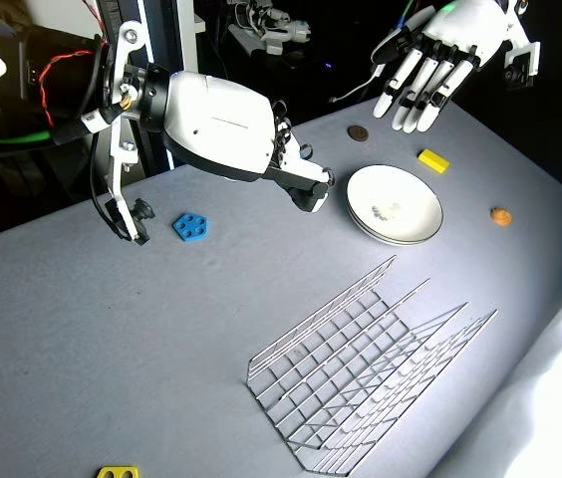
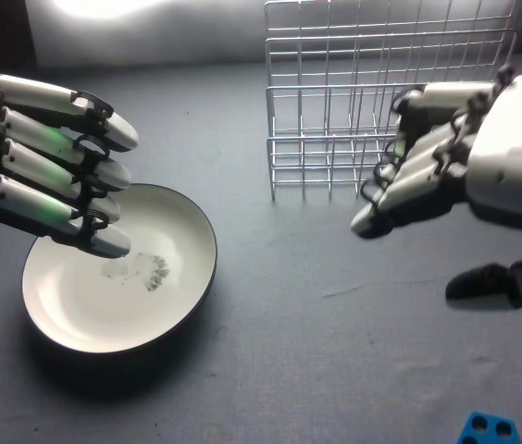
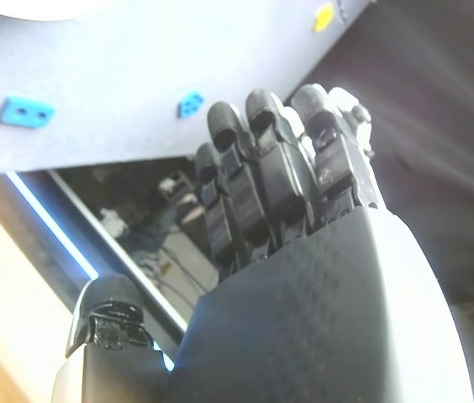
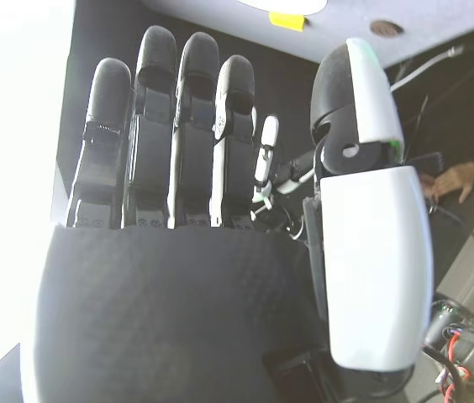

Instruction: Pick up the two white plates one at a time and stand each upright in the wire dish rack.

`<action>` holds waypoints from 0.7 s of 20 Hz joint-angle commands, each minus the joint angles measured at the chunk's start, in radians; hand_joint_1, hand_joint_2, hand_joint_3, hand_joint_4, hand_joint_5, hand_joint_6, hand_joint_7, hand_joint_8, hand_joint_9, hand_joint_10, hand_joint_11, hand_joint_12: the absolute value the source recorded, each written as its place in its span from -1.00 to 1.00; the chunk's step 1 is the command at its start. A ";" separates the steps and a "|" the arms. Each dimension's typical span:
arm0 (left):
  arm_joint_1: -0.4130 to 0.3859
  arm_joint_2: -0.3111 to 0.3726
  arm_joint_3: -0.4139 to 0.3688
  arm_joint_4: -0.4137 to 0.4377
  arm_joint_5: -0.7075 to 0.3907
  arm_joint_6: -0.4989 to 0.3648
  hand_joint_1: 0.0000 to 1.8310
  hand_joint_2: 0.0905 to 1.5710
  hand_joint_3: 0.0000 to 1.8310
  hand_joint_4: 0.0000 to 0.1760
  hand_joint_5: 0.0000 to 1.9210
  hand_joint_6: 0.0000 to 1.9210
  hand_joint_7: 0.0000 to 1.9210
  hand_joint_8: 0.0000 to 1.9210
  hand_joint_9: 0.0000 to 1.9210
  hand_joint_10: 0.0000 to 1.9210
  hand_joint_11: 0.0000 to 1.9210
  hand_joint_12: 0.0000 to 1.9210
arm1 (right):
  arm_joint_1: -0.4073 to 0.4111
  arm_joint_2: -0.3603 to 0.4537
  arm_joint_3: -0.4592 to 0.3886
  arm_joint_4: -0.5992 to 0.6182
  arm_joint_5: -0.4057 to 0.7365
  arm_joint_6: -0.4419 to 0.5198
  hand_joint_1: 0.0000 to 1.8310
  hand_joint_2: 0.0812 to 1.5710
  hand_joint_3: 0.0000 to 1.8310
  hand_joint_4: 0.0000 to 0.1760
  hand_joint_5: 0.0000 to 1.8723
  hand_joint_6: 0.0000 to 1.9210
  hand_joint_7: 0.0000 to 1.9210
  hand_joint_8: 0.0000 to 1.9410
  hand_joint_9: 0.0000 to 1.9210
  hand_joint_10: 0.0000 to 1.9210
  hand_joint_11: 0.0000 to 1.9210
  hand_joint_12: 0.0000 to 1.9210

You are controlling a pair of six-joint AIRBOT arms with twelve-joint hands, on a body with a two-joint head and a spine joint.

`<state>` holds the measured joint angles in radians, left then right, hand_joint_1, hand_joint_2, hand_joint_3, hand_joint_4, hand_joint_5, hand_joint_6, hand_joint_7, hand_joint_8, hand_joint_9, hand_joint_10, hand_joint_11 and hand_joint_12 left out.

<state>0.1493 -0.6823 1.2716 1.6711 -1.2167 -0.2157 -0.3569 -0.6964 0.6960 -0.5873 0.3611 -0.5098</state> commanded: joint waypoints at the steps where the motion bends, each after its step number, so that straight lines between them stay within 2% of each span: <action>1: -0.012 0.005 0.005 -0.096 -0.023 -0.007 -1.00 0.32 -0.78 -1.00 -0.89 -0.94 -0.95 -0.96 -0.98 -0.95 -1.00 -0.79 | 0.009 -0.005 -0.003 0.024 0.101 -0.002 -1.00 0.24 -0.80 -1.00 -0.98 -0.99 -1.00 -0.99 -1.00 -0.98 -1.00 -0.99; 2: -0.012 0.005 0.003 -0.096 -0.023 -0.007 -1.00 0.42 -0.95 -1.00 -0.90 -1.00 -0.97 -1.00 -0.99 -0.99 -1.00 -0.93 | 0.008 -0.016 -0.004 0.024 0.101 -0.016 -1.00 0.34 -0.97 -1.00 -0.99 -1.00 -1.00 -1.00 -1.00 -1.00 -1.00 -1.00; 3: -0.011 0.004 0.002 -0.089 -0.023 -0.008 -1.00 0.44 -1.00 -1.00 -0.86 -1.00 -0.91 -1.00 -0.94 -0.99 -1.00 -0.78 | 0.006 -0.039 -0.003 0.024 0.098 -0.050 -1.00 0.37 -0.98 -1.00 -0.99 -1.00 -1.00 -1.00 -1.00 -1.00 -1.00 -1.00; 5: -0.011 -0.002 0.003 -0.088 -0.023 -0.009 -1.00 0.45 -1.00 -1.00 -0.91 -1.00 -0.95 -1.00 -0.97 -1.00 -1.00 -0.89 | 0.001 -0.067 -0.001 0.029 0.085 -0.075 -1.00 0.38 -0.98 -1.00 -0.99 -1.00 -1.00 -1.00 -1.00 -1.00 -1.00 -1.00; 6: -0.010 -0.004 0.003 -0.088 -0.023 -0.011 -1.00 0.45 -1.00 -1.00 -0.97 -1.00 -0.99 -1.00 -0.99 -1.00 -1.00 -0.96 | -0.019 -0.084 0.000 0.087 0.093 -0.158 -1.00 0.38 -0.98 -1.00 -1.00 -1.00 -1.00 -1.00 -1.00 -1.00 -1.00 -1.00; 7: -0.008 -0.007 0.003 -0.088 -0.023 -0.015 -1.00 0.44 -1.00 -1.00 -0.95 -0.99 -0.97 -0.99 -0.97 -0.99 -0.95 -0.95 | -0.045 -0.100 0.001 0.176 0.122 -0.288 -1.00 0.38 -0.98 -1.00 -1.00 -1.00 -1.00 -1.00 -1.00 -1.00 -1.00 -1.00; 8: -0.003 -0.008 0.001 -0.088 -0.022 -0.020 -1.00 0.44 -1.00 -1.00 -0.96 -0.99 -0.98 -0.99 -0.98 -0.99 -0.97 -0.96 | -0.068 -0.114 0.006 0.219 0.164 -0.366 -1.00 0.38 -0.98 -1.00 -1.00 -1.00 -1.00 -1.00 -1.00 -1.00 -1.00 -1.00; 10: 0.004 -0.008 -0.002 -0.084 -0.022 -0.031 -1.00 0.45 -1.00 -1.00 -0.94 -0.98 -0.97 -0.99 -0.98 -0.99 -0.98 -0.96 | -0.076 -0.130 0.021 0.242 0.198 -0.373 -1.00 0.39 -0.98 -1.00 -0.99 -1.00 -1.00 -1.00 -1.00 -1.00 -1.00 -1.00; 11: 0.004 -0.009 -0.002 -0.069 -0.021 -0.043 -1.00 0.45 -1.00 -1.00 -0.91 -0.99 -0.94 -0.99 -0.95 -1.00 -1.00 -0.85 | -0.075 -0.143 0.032 0.286 0.205 -0.388 -1.00 0.39 -0.98 -1.00 -1.00 -1.00 -1.00 -1.00 -1.00 -1.00 -1.00 -1.00; 12: 0.006 -0.009 -0.002 -0.056 -0.022 -0.043 -1.00 0.45 -1.00 -1.00 -0.91 -0.99 -0.95 -1.00 -0.96 -1.00 -1.00 -0.83 | -0.079 -0.154 0.044 0.311 0.220 -0.389 -1.00 0.39 -0.98 -1.00 -1.00 -1.00 -1.00 -1.00 -1.00 -1.00 -1.00 -1.00; 14: 0.010 -0.012 0.005 -0.030 -0.027 -0.043 -1.00 0.43 -1.00 -1.00 -0.90 -0.99 -0.95 -1.00 -0.97 -1.00 -1.00 -0.89 | -0.094 -0.172 0.058 0.317 0.257 -0.390 -1.00 0.40 -0.98 -1.00 -1.00 -1.00 -1.00 -1.00 -1.00 -1.00 -1.00 -1.00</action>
<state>0.1665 -0.6964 1.2732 1.7245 -1.2175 -0.2596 -0.4599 -0.8722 0.7597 -0.2798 0.4900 -0.8997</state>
